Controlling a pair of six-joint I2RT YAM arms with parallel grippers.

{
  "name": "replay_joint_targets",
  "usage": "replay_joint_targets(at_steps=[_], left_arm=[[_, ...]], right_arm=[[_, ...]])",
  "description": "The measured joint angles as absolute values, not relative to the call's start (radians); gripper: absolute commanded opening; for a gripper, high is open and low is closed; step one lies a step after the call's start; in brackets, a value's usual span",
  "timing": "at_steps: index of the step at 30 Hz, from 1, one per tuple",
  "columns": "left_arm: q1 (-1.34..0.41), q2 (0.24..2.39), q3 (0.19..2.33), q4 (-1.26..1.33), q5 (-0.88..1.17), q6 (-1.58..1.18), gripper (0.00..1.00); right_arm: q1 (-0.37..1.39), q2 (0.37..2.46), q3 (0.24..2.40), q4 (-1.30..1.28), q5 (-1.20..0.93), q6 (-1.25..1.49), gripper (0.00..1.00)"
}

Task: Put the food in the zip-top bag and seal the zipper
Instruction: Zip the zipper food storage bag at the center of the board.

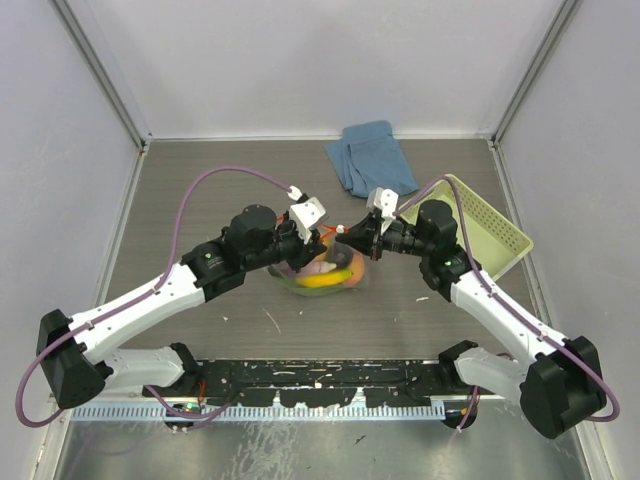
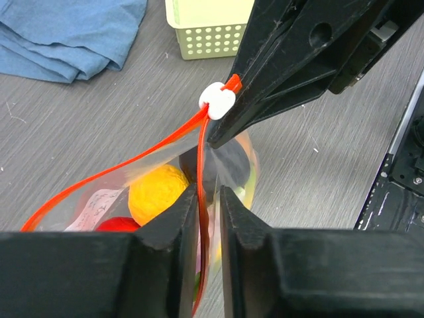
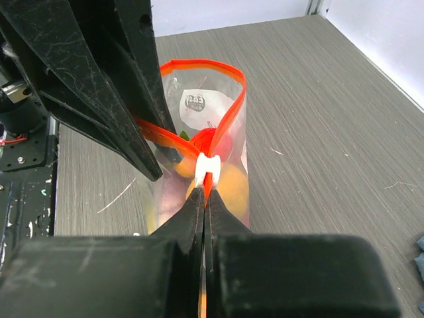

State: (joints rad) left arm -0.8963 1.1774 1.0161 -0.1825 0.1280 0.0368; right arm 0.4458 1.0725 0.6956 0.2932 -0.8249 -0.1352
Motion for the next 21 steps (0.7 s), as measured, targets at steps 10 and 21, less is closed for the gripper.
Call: replay_joint_targets(at_steps=[10,21], left_arm=[[-0.896,1.142,1.017,-0.182,0.134,0.076,0.58],[-0.896,1.165,1.115,-0.189,0.254,0.185,0.75]], right_arm=[[0.446,1.016,0.695,0.222,-0.818,-0.170,0.01],[0.446,0.985,0.690,0.173,-0.822,-0.233,0.01]])
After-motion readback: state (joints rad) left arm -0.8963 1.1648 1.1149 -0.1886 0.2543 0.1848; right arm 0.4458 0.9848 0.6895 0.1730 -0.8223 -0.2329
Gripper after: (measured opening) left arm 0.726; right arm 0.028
